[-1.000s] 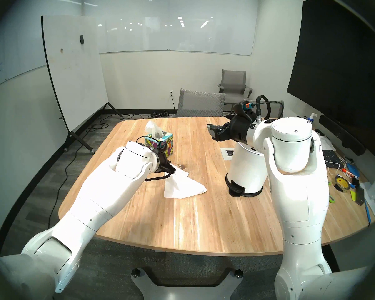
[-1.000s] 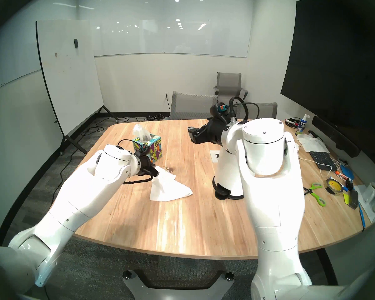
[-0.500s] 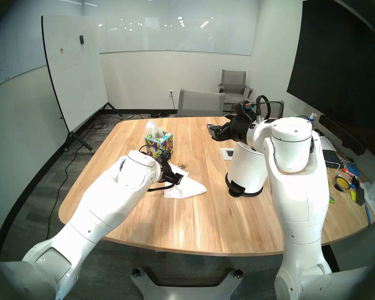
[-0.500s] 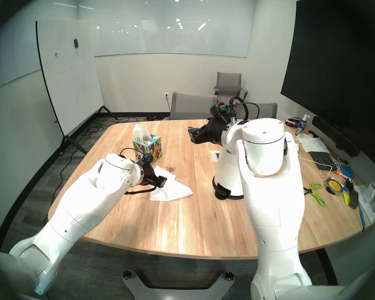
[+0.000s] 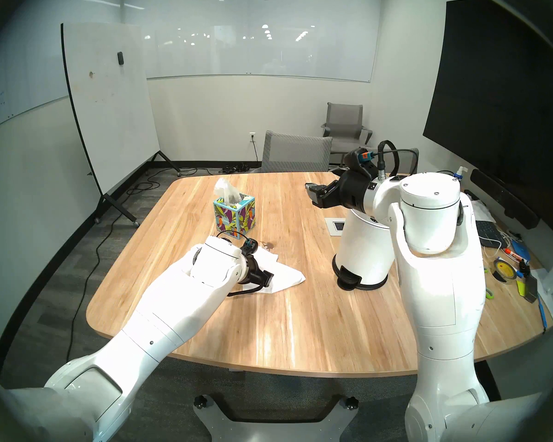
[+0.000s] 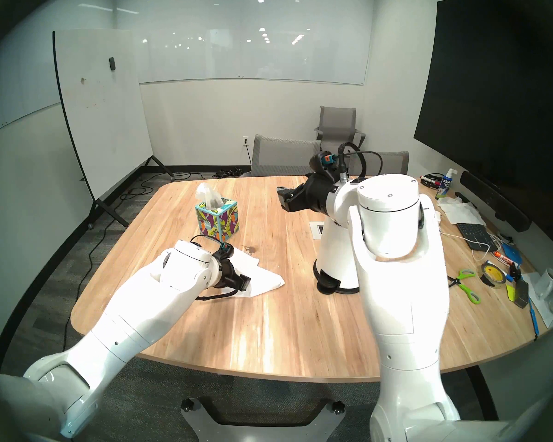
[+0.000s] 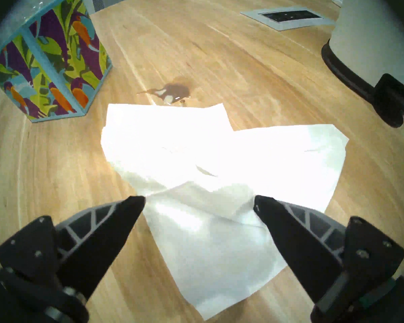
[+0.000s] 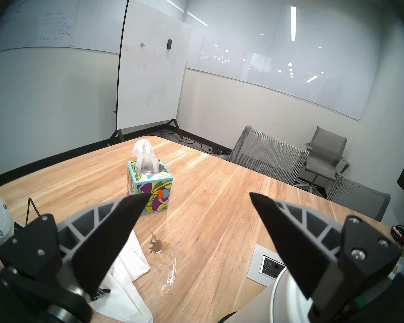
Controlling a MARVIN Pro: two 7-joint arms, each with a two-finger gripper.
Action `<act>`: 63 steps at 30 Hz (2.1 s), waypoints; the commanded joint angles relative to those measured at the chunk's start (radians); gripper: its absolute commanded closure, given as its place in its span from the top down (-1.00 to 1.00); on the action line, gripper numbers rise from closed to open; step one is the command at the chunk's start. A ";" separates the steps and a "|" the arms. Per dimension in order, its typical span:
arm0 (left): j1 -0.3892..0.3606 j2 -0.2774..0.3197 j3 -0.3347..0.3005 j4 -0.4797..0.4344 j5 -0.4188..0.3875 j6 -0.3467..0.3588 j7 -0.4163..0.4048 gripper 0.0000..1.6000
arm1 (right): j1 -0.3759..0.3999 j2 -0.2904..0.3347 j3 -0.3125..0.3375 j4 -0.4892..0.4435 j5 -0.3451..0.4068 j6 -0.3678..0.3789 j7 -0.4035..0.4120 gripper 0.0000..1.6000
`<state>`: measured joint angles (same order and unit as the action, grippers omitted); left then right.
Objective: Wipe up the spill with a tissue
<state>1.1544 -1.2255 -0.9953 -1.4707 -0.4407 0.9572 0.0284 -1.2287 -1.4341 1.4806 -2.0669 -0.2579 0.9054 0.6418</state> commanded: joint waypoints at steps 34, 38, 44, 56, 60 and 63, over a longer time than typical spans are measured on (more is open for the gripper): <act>-0.277 -0.259 0.053 0.570 0.031 -0.281 0.058 -1.00 | 0.011 -0.001 0.000 -0.016 0.000 -0.002 0.001 1.00; -0.305 -0.281 0.049 0.634 0.031 -0.311 0.060 -1.00 | 0.011 -0.001 0.000 -0.016 0.000 -0.002 0.001 1.00; -0.344 -0.303 0.045 0.728 0.029 -0.358 0.046 -1.00 | 0.011 -0.001 0.000 -0.016 0.000 -0.002 0.001 1.00; -0.333 -0.191 0.060 0.662 0.019 -0.292 -0.049 -1.00 | 0.011 -0.001 0.000 -0.016 0.000 -0.002 0.001 1.00; -0.298 -0.140 0.063 0.592 0.020 -0.260 -0.062 -1.00 | 0.011 -0.001 0.000 -0.015 0.001 -0.002 0.000 1.00; -0.279 -0.104 0.065 0.533 0.014 -0.235 -0.080 -1.00 | 0.011 -0.001 0.000 -0.015 0.001 -0.002 0.000 1.00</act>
<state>0.8116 -1.4347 -0.9302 -0.8322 -0.4257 0.6635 -0.0262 -1.2287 -1.4341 1.4806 -2.0668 -0.2579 0.9053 0.6418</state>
